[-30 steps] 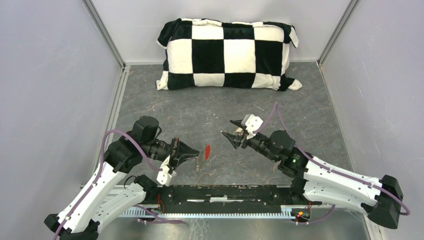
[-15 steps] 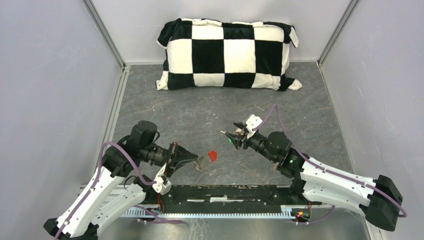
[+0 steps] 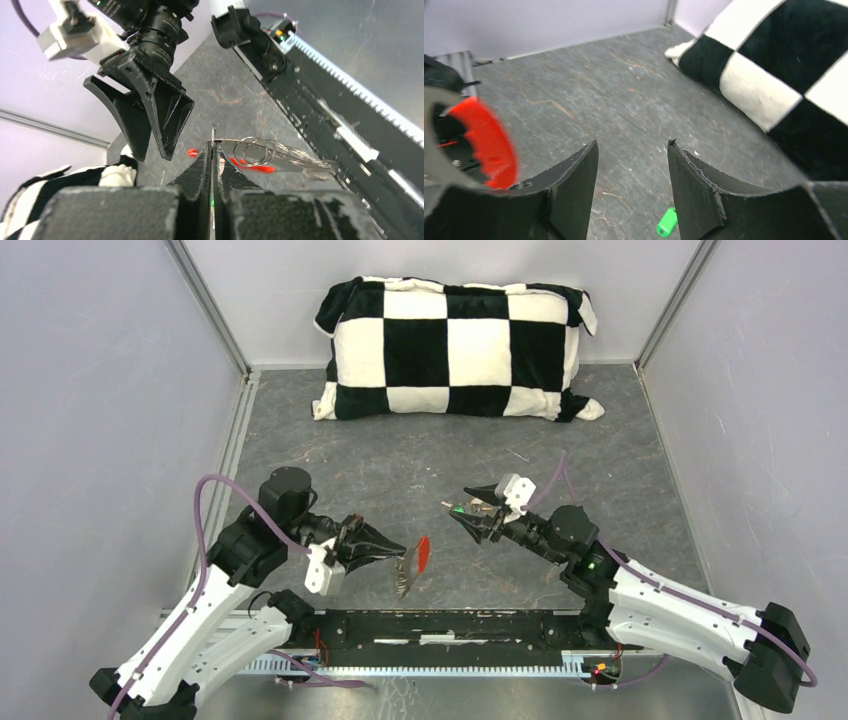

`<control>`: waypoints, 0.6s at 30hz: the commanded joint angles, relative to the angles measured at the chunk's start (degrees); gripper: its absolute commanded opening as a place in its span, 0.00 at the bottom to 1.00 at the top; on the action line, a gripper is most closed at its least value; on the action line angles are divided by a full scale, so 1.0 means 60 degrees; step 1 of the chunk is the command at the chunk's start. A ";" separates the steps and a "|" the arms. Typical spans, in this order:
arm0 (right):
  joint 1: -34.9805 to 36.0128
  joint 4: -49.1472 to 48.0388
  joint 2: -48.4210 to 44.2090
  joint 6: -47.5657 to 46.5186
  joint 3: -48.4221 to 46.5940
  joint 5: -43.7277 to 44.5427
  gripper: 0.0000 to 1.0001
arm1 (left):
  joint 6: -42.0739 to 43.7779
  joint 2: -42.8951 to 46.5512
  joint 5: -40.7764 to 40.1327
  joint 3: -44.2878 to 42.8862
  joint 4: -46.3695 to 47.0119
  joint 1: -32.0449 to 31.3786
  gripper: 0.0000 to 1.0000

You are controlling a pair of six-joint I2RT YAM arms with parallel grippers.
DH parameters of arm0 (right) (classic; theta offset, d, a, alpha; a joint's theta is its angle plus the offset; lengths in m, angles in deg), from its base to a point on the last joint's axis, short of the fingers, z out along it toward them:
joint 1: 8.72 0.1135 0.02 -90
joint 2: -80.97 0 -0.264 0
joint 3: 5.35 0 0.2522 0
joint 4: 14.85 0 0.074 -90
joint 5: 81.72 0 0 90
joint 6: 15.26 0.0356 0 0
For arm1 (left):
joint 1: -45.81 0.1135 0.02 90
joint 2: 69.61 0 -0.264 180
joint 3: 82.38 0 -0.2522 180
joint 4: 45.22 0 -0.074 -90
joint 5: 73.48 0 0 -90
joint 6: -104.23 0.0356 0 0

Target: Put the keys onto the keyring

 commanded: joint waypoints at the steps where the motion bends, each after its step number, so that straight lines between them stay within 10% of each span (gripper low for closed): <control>1: -0.0016 -0.0635 -0.0377 -0.0311 -0.0787 -0.1950 0.59 | -0.4035 -0.0105 0.0863 -0.0031 0.2668 -0.0018 0.02; 18: 0.0005 -0.1874 0.0621 0.1329 -0.2368 -0.5907 0.51 | -1.0035 -0.0755 -0.0500 0.0563 0.6872 -0.0018 0.02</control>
